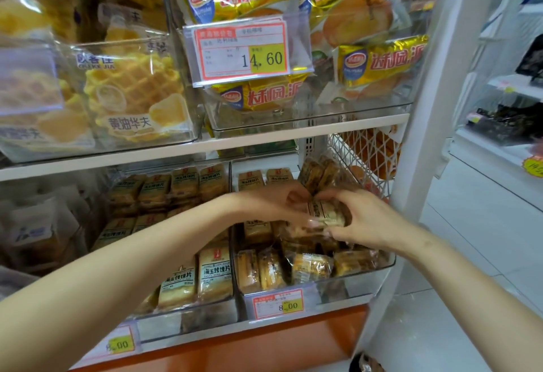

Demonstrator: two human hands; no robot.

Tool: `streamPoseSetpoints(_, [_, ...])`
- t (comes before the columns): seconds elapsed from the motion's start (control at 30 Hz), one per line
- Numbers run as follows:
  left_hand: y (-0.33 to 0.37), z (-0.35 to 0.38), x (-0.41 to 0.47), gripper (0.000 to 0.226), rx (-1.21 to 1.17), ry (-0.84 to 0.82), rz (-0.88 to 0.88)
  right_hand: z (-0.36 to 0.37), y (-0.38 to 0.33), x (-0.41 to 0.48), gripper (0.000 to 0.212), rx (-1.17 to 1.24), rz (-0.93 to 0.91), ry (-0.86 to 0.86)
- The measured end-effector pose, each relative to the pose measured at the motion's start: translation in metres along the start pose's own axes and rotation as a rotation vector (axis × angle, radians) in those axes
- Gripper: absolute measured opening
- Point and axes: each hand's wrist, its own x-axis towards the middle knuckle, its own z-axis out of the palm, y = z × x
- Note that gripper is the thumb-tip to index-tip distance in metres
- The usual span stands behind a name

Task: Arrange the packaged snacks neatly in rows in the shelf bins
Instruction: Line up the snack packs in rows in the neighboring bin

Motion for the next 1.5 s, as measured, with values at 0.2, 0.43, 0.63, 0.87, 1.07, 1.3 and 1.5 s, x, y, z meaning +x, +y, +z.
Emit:
streamPoseSetpoints(0.2, [-0.015,-0.027,-0.009,0.065,0.545,0.158,0.086,0.009,-0.025,0.008,0.065,0.156,0.047,0.097])
streamPoseSetpoints(0.43, [-0.061,-0.039,0.007,0.069,0.74,-0.049,0.027,0.008,-0.013,0.009,0.039,0.153,0.044,0.166])
streamPoseSetpoints(0.63, [-0.054,-0.045,0.015,0.081,0.816,-0.175,-0.078,0.008,-0.005,0.009,0.033,0.166,0.07,0.158])
streamPoseSetpoints(0.87, [-0.067,-0.008,0.022,0.069,0.733,-0.133,-0.113,0.011,-0.001,0.01,0.029,0.148,0.081,0.126])
streamPoseSetpoints(1.07, [-0.073,-0.017,0.014,0.069,0.778,-0.173,-0.103,0.011,0.002,0.01,0.028,0.152,0.089,0.111])
streamPoseSetpoints(1.3, [-0.052,-0.018,-0.013,0.057,0.509,0.11,-0.117,0.014,0.006,0.011,0.029,0.159,0.109,0.147])
streamPoseSetpoints(1.5, [-0.047,0.008,-0.046,0.029,0.082,0.72,-0.094,0.022,0.004,0.011,0.031,0.195,0.179,0.177])
